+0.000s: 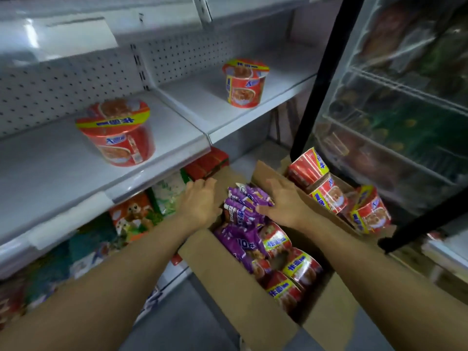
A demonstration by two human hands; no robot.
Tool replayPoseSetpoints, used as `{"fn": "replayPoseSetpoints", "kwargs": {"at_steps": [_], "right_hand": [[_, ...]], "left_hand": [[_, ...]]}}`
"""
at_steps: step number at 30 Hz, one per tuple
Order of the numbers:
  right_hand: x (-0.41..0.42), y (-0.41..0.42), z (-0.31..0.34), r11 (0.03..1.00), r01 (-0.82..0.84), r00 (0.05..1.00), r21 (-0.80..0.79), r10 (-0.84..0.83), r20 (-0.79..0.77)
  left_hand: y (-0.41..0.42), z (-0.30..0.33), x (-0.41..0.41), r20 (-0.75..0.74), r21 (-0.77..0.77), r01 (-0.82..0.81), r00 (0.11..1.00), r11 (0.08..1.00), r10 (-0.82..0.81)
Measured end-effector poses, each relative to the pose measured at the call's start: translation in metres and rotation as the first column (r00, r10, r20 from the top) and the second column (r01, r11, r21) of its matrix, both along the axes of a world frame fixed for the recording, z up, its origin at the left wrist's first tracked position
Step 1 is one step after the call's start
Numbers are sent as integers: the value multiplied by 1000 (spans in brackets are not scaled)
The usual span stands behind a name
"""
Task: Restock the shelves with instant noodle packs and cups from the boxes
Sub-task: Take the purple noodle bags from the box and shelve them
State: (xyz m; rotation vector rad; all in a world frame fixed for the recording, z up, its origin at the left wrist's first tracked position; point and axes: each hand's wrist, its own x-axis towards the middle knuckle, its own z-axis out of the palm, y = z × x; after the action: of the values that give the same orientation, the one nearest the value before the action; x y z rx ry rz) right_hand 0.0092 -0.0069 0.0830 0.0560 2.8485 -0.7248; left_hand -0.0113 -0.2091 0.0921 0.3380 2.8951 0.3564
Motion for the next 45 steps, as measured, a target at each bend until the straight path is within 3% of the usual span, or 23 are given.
{"fn": "replayPoseSetpoints", "kwargs": {"at_steps": [7,11,19,27,33,39,45], "right_hand": [[-13,30,-93,997,49,979,-66,-35,201],[-17,46,-139,992,60,957,-108,-26,290],[-29,64,-228,985,118,927,-124,-65,369],[-42,42,-298,950,171,930,-260,-69,362],[-47,14,-336,866,313,930,-389,-196,312],[-45,25,-340,786,431,900,-443,-335,280],[-34,59,-311,749,442,896,-493,-343,283]], "left_hand": [[31,-99,-13,186,-129,103,979,986,-78],[52,-161,-21,219,-146,171,966,974,-136],[85,-243,-55,288,-142,120,955,982,-75],[61,-288,-69,269,38,-9,963,999,-2],[49,-300,-67,253,140,-50,967,989,13],[34,-301,-70,276,241,-180,955,954,111],[31,-292,-64,271,293,-230,951,928,150]]}}
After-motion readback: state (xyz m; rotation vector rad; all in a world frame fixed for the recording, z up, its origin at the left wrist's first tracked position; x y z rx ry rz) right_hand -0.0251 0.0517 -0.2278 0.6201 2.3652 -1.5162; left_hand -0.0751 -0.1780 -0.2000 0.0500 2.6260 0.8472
